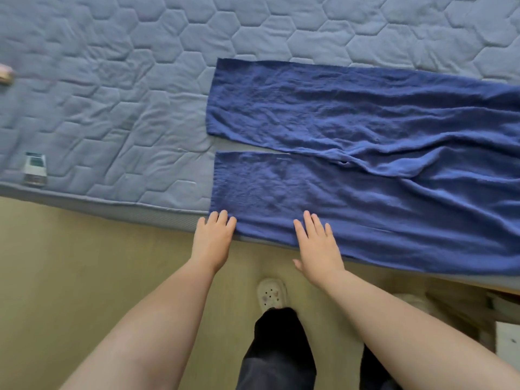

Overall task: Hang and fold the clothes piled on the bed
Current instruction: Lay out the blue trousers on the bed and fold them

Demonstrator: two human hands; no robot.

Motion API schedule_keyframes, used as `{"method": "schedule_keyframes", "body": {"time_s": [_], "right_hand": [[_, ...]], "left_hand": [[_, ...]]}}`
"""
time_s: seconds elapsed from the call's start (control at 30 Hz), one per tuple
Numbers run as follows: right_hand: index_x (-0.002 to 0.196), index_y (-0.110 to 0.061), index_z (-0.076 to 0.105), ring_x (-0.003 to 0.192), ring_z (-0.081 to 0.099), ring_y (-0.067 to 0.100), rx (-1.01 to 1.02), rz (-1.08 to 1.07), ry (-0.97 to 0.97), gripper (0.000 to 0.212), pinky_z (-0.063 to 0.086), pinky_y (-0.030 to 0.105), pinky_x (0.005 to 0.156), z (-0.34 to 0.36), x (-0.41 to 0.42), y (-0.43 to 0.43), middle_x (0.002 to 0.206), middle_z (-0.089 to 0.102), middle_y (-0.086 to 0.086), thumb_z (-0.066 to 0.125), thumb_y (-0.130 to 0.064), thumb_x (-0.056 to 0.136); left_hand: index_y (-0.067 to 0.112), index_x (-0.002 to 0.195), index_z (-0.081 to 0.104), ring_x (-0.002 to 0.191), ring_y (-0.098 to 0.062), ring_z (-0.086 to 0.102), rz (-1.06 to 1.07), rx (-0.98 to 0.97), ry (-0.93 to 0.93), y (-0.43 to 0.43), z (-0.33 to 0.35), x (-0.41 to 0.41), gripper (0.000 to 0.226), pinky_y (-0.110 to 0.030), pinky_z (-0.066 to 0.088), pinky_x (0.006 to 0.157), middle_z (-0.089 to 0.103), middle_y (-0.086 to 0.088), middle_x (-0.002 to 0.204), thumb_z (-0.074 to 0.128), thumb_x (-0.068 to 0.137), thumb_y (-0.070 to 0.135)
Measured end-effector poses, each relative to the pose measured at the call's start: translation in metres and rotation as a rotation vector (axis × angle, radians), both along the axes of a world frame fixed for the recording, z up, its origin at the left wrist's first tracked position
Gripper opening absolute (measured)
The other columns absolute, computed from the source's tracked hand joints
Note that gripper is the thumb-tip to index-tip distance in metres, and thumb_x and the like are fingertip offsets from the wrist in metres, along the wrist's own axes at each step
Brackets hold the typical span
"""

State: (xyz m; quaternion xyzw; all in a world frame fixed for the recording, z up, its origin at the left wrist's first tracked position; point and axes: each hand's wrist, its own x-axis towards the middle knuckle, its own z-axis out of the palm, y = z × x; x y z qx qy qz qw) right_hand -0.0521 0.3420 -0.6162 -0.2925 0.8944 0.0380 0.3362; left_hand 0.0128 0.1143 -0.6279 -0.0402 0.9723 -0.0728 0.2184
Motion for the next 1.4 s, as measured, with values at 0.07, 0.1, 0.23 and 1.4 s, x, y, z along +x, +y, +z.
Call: {"method": "schedule_keyframes", "body": {"time_s": [0.07,0.1,0.23,1.4], "right_hand": [[0.152,-0.013,-0.005,0.147,-0.006,0.032,0.025,0.013,0.018,0.088,0.005,0.046,0.118,-0.005,0.003,-0.016,0.158,-0.013,0.016,0.056,-0.038,0.093],[0.152,-0.013,-0.004,0.147,-0.004,0.033,0.039,0.020,0.032,0.087,0.007,0.047,0.118,-0.007,0.003,-0.021,0.158,-0.011,0.016,0.056,-0.035,0.093],[0.152,-0.012,0.002,0.146,0.005,0.034,0.100,0.029,0.083,0.075,0.015,0.046,0.116,-0.013,-0.003,-0.033,0.159,-0.001,0.017,0.049,-0.009,0.094],[0.068,-0.006,0.057,0.071,0.051,0.027,-0.342,-0.624,-0.063,0.027,0.033,0.033,0.058,0.055,-0.306,0.000,0.066,0.054,0.005,0.060,-0.022,0.090]], "left_hand": [[0.013,0.087,0.061,0.077,-0.029,0.053,-0.025,0.009,0.046,-0.014,0.001,0.000,0.047,-0.034,0.040,0.061,0.056,-0.007,0.086,0.075,0.043,0.003],[0.014,0.086,0.061,0.078,-0.028,0.053,-0.051,0.026,0.069,-0.016,0.001,-0.002,0.045,-0.035,0.039,0.062,0.056,-0.007,0.086,0.076,0.044,0.005],[0.012,0.088,0.059,0.083,-0.029,0.053,-0.150,0.125,0.084,-0.010,-0.008,-0.012,0.049,-0.038,0.042,0.066,0.058,-0.010,0.096,0.077,0.043,0.006],[0.010,0.093,0.065,0.094,-0.035,0.059,0.822,0.624,0.417,-0.085,0.060,-0.279,0.013,-0.037,0.044,0.078,0.068,-0.015,0.099,0.052,0.092,0.011]]}}
